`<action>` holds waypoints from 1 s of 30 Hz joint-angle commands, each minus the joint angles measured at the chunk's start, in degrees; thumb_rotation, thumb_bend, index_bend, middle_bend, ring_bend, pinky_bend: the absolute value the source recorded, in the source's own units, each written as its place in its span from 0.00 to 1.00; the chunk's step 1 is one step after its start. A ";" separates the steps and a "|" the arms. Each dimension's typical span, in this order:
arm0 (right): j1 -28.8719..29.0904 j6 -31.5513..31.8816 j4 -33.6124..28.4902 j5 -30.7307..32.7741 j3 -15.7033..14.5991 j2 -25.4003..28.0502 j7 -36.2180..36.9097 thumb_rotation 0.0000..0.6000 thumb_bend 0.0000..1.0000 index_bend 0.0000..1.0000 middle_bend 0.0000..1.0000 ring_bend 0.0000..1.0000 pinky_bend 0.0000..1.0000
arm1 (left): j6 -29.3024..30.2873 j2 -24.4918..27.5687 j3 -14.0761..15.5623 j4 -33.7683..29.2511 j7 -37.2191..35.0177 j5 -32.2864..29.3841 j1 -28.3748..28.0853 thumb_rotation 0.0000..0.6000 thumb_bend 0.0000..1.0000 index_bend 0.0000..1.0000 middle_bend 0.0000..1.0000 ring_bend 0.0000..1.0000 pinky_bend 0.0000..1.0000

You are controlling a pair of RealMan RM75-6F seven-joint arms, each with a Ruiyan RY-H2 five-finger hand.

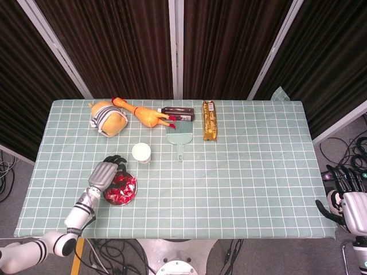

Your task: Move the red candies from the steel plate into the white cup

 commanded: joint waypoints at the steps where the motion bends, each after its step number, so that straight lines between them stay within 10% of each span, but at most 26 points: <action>1: -0.07 0.10 0.15 -0.12 -0.04 -0.03 0.18 1.00 0.22 0.00 0.13 0.00 0.06 | 3.58 3.88 -1.08 -4.81 -0.40 0.91 1.23 1.00 0.42 0.65 0.35 0.18 0.19; 13: -0.53 0.50 0.92 -0.04 -0.22 -0.16 0.95 1.00 0.22 0.00 0.13 0.00 0.06 | 1.87 3.53 -9.52 -4.69 -0.93 -1.95 -5.66 1.00 0.42 0.64 0.35 0.18 0.19; 25: -0.53 0.02 1.43 0.88 0.10 -0.16 1.14 1.00 0.22 0.00 0.13 0.00 0.06 | -7.45 -0.96 -11.23 2.32 2.84 -7.84 -13.37 1.00 0.42 0.60 0.33 0.18 0.19; 30: -0.54 -0.19 1.77 1.18 0.16 -0.40 1.34 1.00 0.22 0.00 0.13 0.00 0.06 | -11.25 0.63 -10.10 0.05 4.97 -10.66 -14.19 1.00 0.41 0.43 0.25 0.14 0.19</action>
